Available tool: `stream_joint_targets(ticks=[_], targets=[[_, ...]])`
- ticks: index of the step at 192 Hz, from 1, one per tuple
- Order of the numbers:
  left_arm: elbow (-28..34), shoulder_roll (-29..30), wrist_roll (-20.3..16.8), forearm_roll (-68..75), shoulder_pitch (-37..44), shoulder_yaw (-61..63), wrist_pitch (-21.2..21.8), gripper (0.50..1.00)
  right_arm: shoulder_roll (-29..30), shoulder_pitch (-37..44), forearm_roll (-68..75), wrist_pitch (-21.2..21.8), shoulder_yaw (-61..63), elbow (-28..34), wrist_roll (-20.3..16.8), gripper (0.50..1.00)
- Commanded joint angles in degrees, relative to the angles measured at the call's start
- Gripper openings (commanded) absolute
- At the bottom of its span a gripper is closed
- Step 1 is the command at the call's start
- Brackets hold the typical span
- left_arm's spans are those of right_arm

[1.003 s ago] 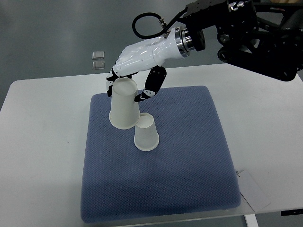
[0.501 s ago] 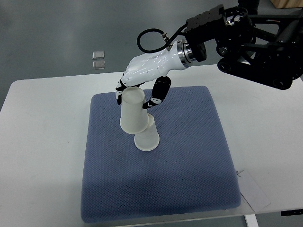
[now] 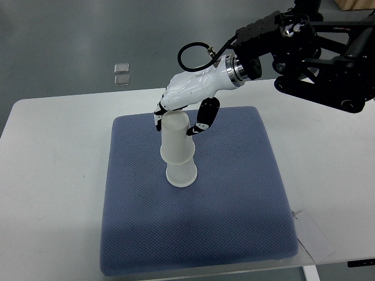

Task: Stack paper cups
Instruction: 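Lower the held cup onto the upside-down cup on the mat, then open the right hand and lift it off the stacked cups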

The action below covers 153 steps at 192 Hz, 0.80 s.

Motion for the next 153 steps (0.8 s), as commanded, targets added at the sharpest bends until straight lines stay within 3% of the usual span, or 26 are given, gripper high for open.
stream_joint_targets(ticks=[1,91,92,93,94,95,96,98,108,123,134,153], targets=[[0.00,0.00,0.00,0.00,0.00,0.00,0.00,1.000,0.02,-0.01,0.00,-0.17,-0.77,-0.10,-0.09,0.500],[0.00,0.00,0.00,0.00,0.00,0.00,0.00,1.000,0.20,-3.35,0.18,-2.63,-0.69,-0.27,-0.44,0.500],[0.00,0.00,0.00,0.00,0.00,0.00,0.00,1.000,0.20,-3.35,0.18,-2.72,-0.69,-0.27,-0.44,0.541],[0.00,0.00,0.00,0.00,0.00,0.00,0.00,1.000,0.20,-3.35,0.18,-2.72,-0.69,-0.27,-0.44,0.541],[0.00,0.00,0.00,0.00,0.00,0.00,0.00,1.000,0.20,-3.52,0.18,-2.72,-0.69,-0.27,-0.44,0.598],[0.00,0.00,0.00,0.00,0.00,0.00,0.00,1.000,0.20,-3.52,0.18,-2.72,-0.69,-0.27,-0.44,0.599],[0.00,0.00,0.00,0.00,0.00,0.00,0.00,1.000,0.11,-3.61,0.18,-2.72,-0.69,-0.27,-0.44,0.643],[0.00,0.00,0.00,0.00,0.00,0.00,0.00,1.000,0.02,-3.79,0.26,-2.72,-0.60,-0.27,-0.44,0.672],[0.00,0.00,0.00,0.00,0.00,0.00,0.00,1.000,-0.15,-4.32,0.35,-2.81,-0.51,-0.36,-0.44,0.705],[0.00,0.00,0.00,0.00,0.00,0.00,0.00,1.000,-0.15,-4.93,0.62,-3.07,-0.25,-0.36,-0.44,0.858],[0.00,0.00,0.00,0.00,0.00,0.00,0.00,1.000,-0.15,-5.02,0.79,-3.07,0.02,-0.45,-0.44,0.905],[0.00,0.00,0.00,0.00,0.00,0.00,0.00,1.000,-0.24,-5.37,0.88,-3.07,0.11,-0.45,-0.35,0.907]])
